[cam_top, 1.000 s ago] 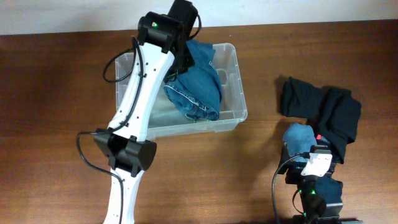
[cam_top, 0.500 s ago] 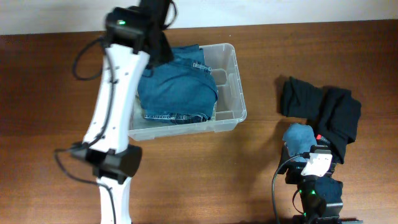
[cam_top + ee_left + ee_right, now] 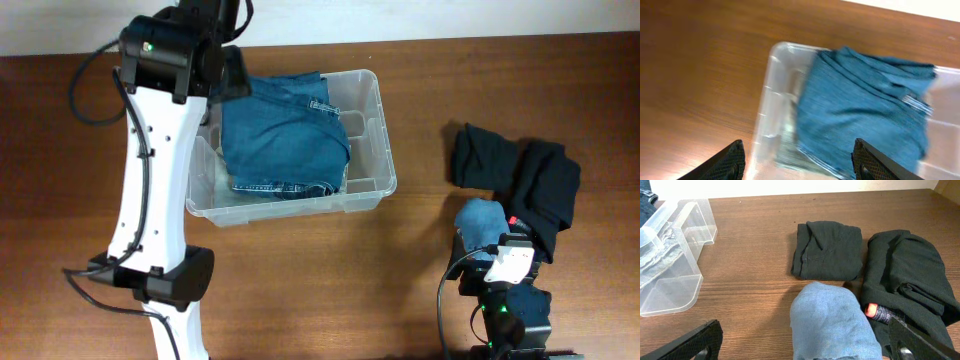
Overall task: Pack container
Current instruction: 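Release the dark-blue jeans and raise the left gripper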
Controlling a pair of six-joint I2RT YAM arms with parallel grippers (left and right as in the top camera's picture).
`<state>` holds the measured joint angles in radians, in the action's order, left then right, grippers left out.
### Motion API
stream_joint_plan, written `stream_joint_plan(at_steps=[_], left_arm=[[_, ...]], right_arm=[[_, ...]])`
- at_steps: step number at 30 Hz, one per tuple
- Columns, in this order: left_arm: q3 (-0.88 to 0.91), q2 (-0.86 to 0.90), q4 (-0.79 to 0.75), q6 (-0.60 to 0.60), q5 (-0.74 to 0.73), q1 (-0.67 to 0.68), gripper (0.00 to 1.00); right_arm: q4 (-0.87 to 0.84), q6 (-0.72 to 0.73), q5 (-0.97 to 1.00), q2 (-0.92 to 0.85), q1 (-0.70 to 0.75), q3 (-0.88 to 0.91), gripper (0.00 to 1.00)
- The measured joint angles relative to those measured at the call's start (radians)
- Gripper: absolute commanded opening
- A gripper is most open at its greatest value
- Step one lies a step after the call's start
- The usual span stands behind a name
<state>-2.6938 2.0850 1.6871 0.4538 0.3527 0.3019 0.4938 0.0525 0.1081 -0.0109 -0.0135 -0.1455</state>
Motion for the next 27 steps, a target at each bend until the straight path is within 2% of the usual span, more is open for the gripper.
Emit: stream_joint_plan(at_steps=[1,3,6,10,12,13,15,18,22,25,27], left_arm=[[0.0,-0.011,0.0,-0.003,0.034,0.005,0.74],[0.0,-0.05,-0.001,-0.01,0.104,0.025,0.99],[0.0,-0.142,-0.021,-0.021,0.176,0.067,0.99],[0.001,-0.216,-0.076,-0.04,0.158,0.066,1.0],[0.018,-0.209,-0.113,-0.052,0.111,0.039,0.9],[0.034,-0.193,-0.127,-0.056,0.09,0.028,0.89],[0.079,-0.132,-0.151,-0.069,0.049,0.009,0.62],[0.15,-0.021,-0.205,-0.136,0.016,0.009,0.38],[0.212,0.106,-0.274,-0.302,0.002,0.054,0.4],[0.222,0.128,-0.283,-0.36,0.041,0.105,0.54],[0.215,0.114,-0.269,-0.361,0.082,0.138,0.58]], right_arm=[[0.0,0.0,0.0,0.0,0.0,0.0,0.98],[0.0,0.0,0.0,0.0,0.0,0.0,0.98],[0.0,0.0,0.0,0.0,0.0,0.0,0.98],[0.0,0.0,0.0,0.0,0.0,0.0,0.98],[0.0,0.0,0.0,0.0,0.0,0.0,0.98],[0.0,0.0,0.0,0.0,0.0,0.0,0.98],[0.0,0.0,0.0,0.0,0.0,0.0,0.98],[0.0,0.001,0.0,0.0,0.0,0.0,0.98],[0.0,0.0,0.0,0.0,0.0,0.0,0.98],[0.0,0.0,0.0,0.0,0.0,0.0,0.98],[0.0,0.0,0.0,0.0,0.0,0.0,0.98]])
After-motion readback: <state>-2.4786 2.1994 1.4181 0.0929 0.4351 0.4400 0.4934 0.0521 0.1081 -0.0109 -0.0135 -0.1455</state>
